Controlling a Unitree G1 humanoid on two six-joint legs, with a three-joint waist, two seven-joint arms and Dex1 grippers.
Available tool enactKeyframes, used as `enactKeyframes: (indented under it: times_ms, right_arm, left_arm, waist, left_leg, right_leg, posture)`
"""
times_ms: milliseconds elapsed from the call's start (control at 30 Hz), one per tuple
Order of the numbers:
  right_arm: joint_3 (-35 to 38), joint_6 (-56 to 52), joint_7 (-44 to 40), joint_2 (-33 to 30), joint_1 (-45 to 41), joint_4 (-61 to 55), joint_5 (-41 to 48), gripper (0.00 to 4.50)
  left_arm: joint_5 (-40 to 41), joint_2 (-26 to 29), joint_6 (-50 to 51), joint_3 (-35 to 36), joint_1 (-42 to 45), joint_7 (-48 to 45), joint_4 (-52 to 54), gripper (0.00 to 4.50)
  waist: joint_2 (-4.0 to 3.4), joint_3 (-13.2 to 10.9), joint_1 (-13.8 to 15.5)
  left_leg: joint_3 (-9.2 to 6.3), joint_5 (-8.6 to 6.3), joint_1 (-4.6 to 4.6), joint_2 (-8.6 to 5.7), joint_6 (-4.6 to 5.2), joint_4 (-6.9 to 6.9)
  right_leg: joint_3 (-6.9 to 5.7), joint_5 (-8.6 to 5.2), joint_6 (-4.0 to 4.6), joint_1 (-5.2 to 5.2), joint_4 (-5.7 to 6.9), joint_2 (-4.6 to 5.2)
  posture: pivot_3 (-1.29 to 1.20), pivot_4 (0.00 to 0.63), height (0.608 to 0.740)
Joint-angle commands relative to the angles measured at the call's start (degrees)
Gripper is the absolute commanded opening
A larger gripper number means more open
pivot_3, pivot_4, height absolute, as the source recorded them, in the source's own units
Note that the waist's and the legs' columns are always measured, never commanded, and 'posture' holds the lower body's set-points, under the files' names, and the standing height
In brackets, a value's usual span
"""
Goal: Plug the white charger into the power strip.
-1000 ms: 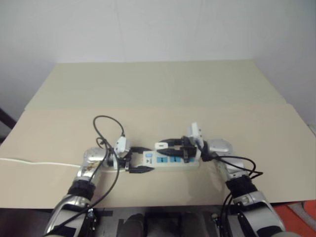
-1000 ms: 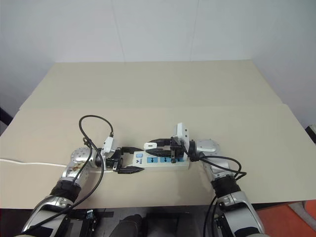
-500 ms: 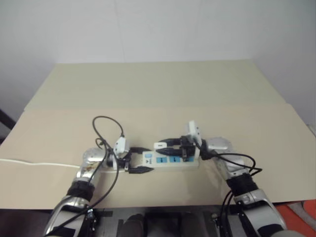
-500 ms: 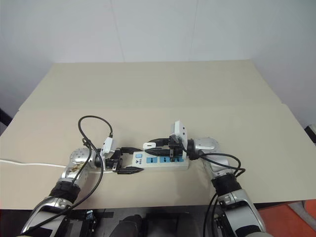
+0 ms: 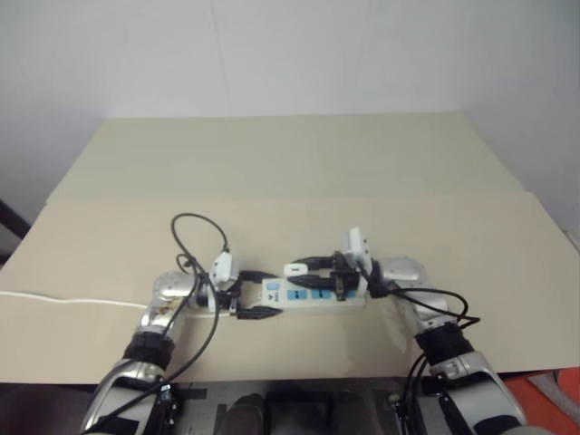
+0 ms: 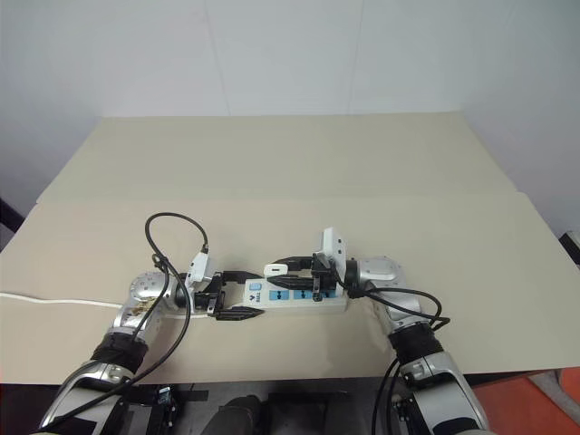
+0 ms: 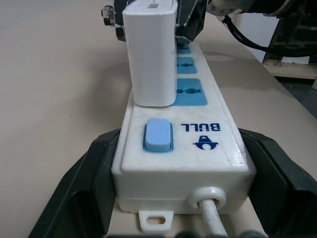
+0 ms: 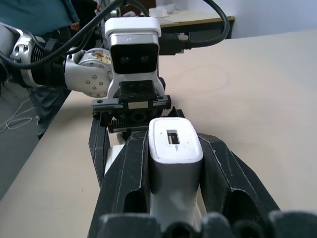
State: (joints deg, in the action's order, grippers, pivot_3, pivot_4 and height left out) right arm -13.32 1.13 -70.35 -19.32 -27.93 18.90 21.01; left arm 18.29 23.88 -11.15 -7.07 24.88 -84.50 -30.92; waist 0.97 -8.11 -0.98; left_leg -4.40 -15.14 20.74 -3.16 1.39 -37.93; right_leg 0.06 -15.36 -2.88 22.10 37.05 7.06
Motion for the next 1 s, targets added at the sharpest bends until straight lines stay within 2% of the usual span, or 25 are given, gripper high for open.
enactKeyframes:
  times_ms: [33,367,533,633,700,833,900,933,967,1000]
  right_arm:
    - [-1.2,-0.1,1.5,-2.4,2.2,8.0,-6.3,1.17]
    - [-2.6,-3.8,2.3,-2.7,0.7,9.5,-6.4,1.17]
    - [-2.4,-1.8,2.5,-2.7,0.8,11.0,-6.9,1.17]
    - [-1.7,2.9,2.3,-2.0,1.0,11.7,-6.7,1.17]
    - [-1.5,4.2,2.0,-1.8,0.9,11.9,-6.3,1.91]
    - [0.2,7.0,0.8,-1.0,1.3,10.2,-4.8,3.05]
    - [0.6,6.5,-0.4,-1.2,1.4,9.0,-4.2,3.75]
    - [0.6,6.5,-1.1,-1.4,1.5,8.4,-4.0,3.95]
    - [0.7,6.2,-2.2,-1.7,1.8,7.6,-3.7,4.36]
    - [0.7,6.0,-3.3,-2.1,2.0,6.8,-3.3,4.47]
  left_arm:
    - [1.6,-0.2,-0.7,0.3,0.3,-2.0,3.8,3.27]
    - [1.5,-0.4,-0.8,0.4,0.3,-1.9,3.6,3.27]
    - [1.4,-0.3,-0.9,0.5,0.1,-1.9,3.5,3.27]
    - [1.3,-0.3,-1.0,0.4,0.1,-1.9,3.6,3.27]
    - [1.3,-0.3,-1.0,0.4,0.1,-1.9,3.4,3.27]
    - [1.1,-0.2,-1.3,0.5,0.2,-1.8,3.1,3.27]
    - [1.0,-0.1,-1.4,0.6,0.2,-1.8,2.9,3.27]
    - [1.0,0.0,-1.5,0.6,0.2,-1.9,2.7,3.27]
    - [0.9,0.0,-1.5,0.7,0.2,-1.9,2.5,3.27]
    - [0.9,0.1,-1.6,0.7,0.2,-1.9,2.4,3.27]
  waist:
    - [0.0,0.0,0.0]
    - [0.01,0.0,-0.1]
    - [0.02,0.0,-0.1]
    - [0.03,0.1,-0.1]
    - [0.05,0.1,-0.1]
    - [0.27,0.2,0.1]
    - [0.28,0.2,0.1]
    - [0.28,0.2,0.1]
    - [0.28,0.2,0.1]
    - [0.28,0.2,0.2]
  left_leg:
    - [0.0,0.0,0.0,0.0,0.0,0.01]
    - [0.03,0.0,-0.12,0.02,0.0,0.07]
    - [0.07,0.0,-0.26,0.04,-0.01,0.11]
    - [0.1,-0.01,-0.43,0.06,-0.01,0.16]
    - [0.1,-0.01,-0.44,0.07,-0.01,0.17]
    - [0.1,-0.03,-0.44,0.09,-0.04,0.17]
    - [0.1,-0.05,-0.43,0.08,-0.08,0.17]
    - [0.1,-0.06,-0.42,0.08,-0.08,0.17]
    - [0.1,-0.08,-0.41,0.08,-0.09,0.18]
    - [0.11,-0.09,-0.4,0.08,-0.09,0.2]
  right_leg:
    - [0.0,0.0,0.0,0.0,0.0,0.0]
    - [0.07,0.0,0.0,-0.02,0.01,-0.04]
    - [0.12,0.0,0.0,-0.07,0.01,-0.05]
    - [0.13,0.0,0.0,-0.09,-0.02,-0.06]
    - [0.14,0.0,0.0,-0.09,-0.03,-0.07]
    - [0.14,0.0,0.0,-0.08,-0.06,-0.08]
    - [0.15,0.0,0.0,-0.08,-0.07,-0.07]
    - [0.16,0.0,0.0,-0.08,-0.09,-0.07]
    - [0.17,0.0,0.0,-0.08,-0.09,-0.07]
    - [0.18,0.0,0.0,-0.09,-0.09,-0.07]
  posture:
    - [0.0,0.15,0.74]
    - [0.0,0.15,0.74]
    - [0.0,0.15,0.74]
    - [0.0,0.15,0.74]
    - [0.0,0.15,0.74]
    - [0.0,0.15,0.74]
    - [0.0,0.15,0.74]
    - [0.0,0.15,0.74]
    - [0.0,0.15,0.74]
    - [0.0,0.15,0.74]
